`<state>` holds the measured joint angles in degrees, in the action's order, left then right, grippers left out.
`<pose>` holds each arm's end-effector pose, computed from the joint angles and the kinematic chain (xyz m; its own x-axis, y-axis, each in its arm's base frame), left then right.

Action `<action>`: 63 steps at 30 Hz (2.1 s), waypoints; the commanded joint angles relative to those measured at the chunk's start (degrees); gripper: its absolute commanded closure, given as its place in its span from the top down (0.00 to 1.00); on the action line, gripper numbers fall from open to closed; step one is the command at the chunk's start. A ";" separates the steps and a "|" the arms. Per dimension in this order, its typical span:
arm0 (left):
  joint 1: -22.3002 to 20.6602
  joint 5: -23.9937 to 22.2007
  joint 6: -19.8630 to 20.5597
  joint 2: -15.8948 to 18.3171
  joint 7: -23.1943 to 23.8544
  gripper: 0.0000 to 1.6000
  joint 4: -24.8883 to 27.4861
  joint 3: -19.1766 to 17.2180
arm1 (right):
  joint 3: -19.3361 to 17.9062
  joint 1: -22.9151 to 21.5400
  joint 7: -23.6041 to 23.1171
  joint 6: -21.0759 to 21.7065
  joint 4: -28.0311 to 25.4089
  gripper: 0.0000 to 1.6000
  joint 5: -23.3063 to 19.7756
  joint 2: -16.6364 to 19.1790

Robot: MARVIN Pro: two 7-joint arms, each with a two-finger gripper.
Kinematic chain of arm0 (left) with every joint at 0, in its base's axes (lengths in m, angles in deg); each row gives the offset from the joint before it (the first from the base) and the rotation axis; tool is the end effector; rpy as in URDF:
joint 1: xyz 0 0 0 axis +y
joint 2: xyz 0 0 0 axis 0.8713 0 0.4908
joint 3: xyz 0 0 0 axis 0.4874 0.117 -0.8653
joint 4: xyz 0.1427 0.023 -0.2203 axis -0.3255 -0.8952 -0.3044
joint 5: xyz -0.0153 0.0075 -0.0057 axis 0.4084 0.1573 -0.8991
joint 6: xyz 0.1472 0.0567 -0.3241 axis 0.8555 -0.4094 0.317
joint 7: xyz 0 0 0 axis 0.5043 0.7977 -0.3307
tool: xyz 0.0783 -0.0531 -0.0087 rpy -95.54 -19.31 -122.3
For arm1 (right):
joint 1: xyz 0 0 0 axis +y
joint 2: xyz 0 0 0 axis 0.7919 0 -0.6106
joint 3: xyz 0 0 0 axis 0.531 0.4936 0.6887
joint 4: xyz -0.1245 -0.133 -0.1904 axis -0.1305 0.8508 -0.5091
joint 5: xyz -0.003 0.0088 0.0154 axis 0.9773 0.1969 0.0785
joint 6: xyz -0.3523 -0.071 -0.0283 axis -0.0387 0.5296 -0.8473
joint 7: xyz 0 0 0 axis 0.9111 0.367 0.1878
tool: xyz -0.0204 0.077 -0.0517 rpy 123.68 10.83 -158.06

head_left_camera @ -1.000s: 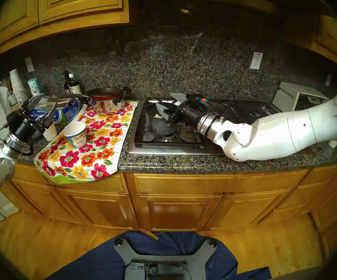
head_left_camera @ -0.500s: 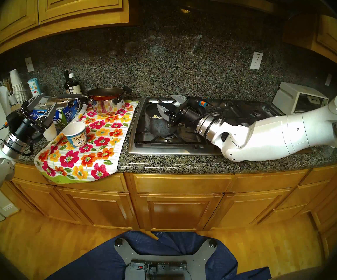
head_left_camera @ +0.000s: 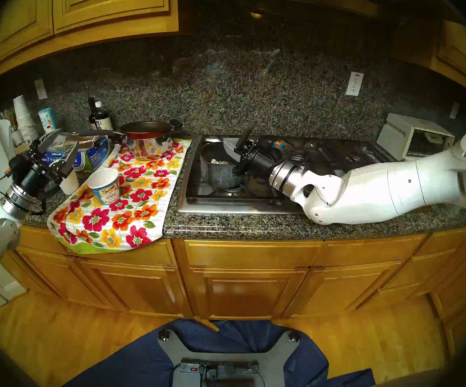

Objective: Pour oats into pot and stir with a spoon

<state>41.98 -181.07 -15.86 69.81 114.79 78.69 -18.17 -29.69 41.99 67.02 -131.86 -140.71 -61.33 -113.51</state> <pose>0.3885 0.3163 -0.1668 -0.5345 -0.0577 0.8432 -0.3847 -0.8717 -0.3035 0.4615 0.1184 -0.1937 -0.2165 -0.0963 0.9715 0.7890 -0.6034 0.1161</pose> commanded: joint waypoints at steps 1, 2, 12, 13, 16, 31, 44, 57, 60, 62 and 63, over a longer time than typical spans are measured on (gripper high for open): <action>-1.03 -0.26 -0.18 0.64 6.27 1.00 0.00 -1.71 | -1.14 -5.37 -0.93 0.25 -3.34 0.00 1.10 2.36; -0.96 -0.09 -0.18 0.74 5.71 1.00 0.12 -1.64 | -0.96 -6.03 -1.21 0.91 -3.70 0.00 1.28 2.48; -0.97 -0.07 -0.18 0.73 5.72 1.00 0.12 -1.64 | -0.13 -10.00 -3.02 8.36 -4.80 0.00 1.99 4.24; -1.03 -0.20 -0.18 0.66 6.14 1.00 0.02 -1.68 | 0.47 -10.66 -3.22 9.02 -4.55 0.00 1.94 4.21; -0.94 0.00 -0.18 0.77 5.49 1.00 0.17 -1.62 | 0.54 -11.37 -4.00 10.97 -3.66 0.00 2.00 4.44; -1.05 -0.24 -0.18 0.61 6.34 1.00 -0.02 -1.72 | -0.86 -11.55 -9.57 18.57 5.21 0.00 -0.63 0.49; -1.03 -0.18 -0.18 0.63 6.19 1.00 0.01 -1.71 | -4.63 -11.71 -15.30 22.00 10.55 0.00 -3.31 -5.11; -1.07 -0.29 -0.18 0.55 6.58 1.00 -0.07 -1.78 | -3.34 -17.18 -23.33 24.93 3.92 0.00 -3.04 1.42; -0.98 -0.06 -0.18 0.68 5.85 1.00 0.09 -1.70 | -2.51 -18.54 -24.69 25.75 2.68 0.00 -2.57 3.27; -1.02 -0.14 -0.18 0.63 6.13 1.00 0.03 -1.73 | -1.91 -19.14 -25.42 26.23 2.32 0.00 -2.36 4.35; -1.01 -0.13 -0.18 0.64 6.08 1.00 0.04 -1.73 | -1.51 -19.45 -25.75 26.67 2.27 0.00 -2.19 4.80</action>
<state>42.02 -180.96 -15.87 69.75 114.78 78.71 -18.22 -31.78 28.04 43.73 -106.15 -136.86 -64.57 -113.87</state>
